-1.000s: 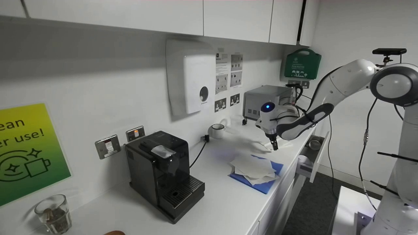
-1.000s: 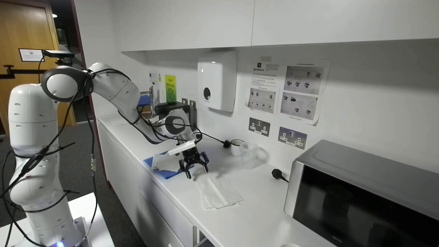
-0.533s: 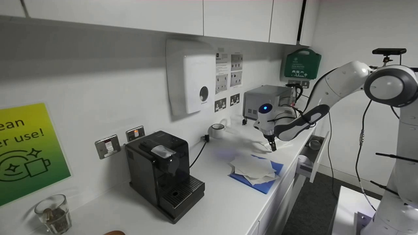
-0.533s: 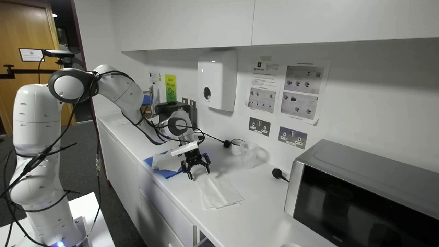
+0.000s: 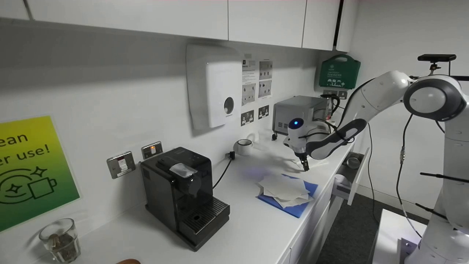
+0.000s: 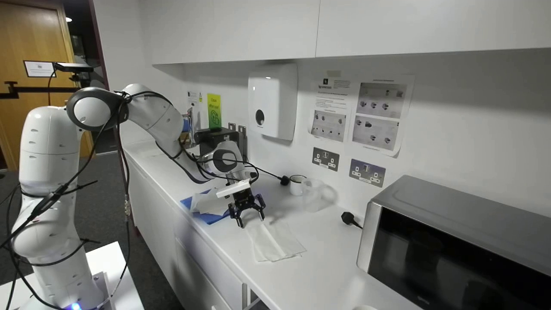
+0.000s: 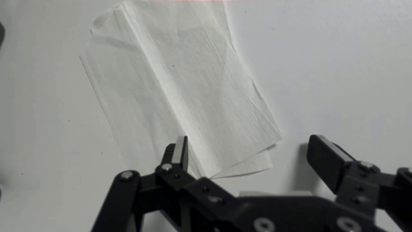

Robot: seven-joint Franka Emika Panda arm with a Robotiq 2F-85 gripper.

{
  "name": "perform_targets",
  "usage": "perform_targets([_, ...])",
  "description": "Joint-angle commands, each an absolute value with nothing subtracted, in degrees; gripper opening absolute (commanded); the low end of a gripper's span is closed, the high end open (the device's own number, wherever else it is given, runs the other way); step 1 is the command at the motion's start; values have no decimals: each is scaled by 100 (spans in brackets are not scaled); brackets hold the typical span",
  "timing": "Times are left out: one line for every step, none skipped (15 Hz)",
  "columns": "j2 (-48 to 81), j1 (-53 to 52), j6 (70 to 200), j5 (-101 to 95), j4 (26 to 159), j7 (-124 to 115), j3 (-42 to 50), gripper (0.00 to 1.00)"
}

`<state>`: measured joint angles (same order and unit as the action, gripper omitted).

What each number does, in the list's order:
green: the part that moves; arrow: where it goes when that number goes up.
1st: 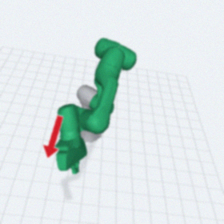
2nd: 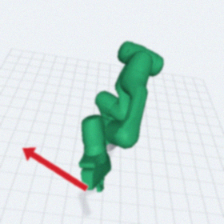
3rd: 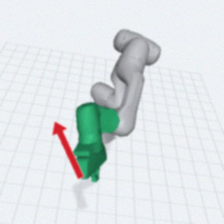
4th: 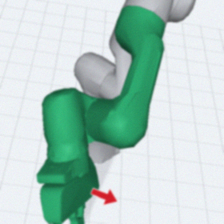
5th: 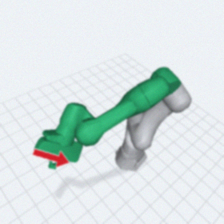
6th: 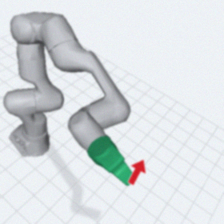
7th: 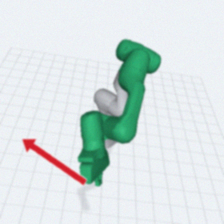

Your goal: Place the white napkins on the blue placemat

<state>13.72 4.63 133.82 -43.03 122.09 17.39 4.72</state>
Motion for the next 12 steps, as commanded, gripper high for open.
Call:
perform_targets([1483,584,13571,-4263,12066,2061,492,100])
perform_targets([1492,586,13568,-4280,12049,2053,501,100])
perform_targets([1502,588,13565,-4293,12040,2051,508,100])
perform_targets([1508,583,13553,-4330,12035,2033,520,100])
perform_targets([1515,579,13535,-4371,12030,2019,531,100])
perform_targets([1515,580,13532,-4396,12031,2012,542,100])
perform_targets([1519,579,13529,-4430,12030,2000,555,100])
perform_targets([1522,581,13526,-4448,12029,1997,562,100])
perform_targets([1531,585,13523,-4462,12024,1993,572,100])
perform_targets([1537,589,13526,-4467,12021,1990,582,100])
perform_targets([1544,590,13526,-4475,12016,1989,592,100])
perform_targets([1553,590,13523,-4483,12007,1983,600,100])
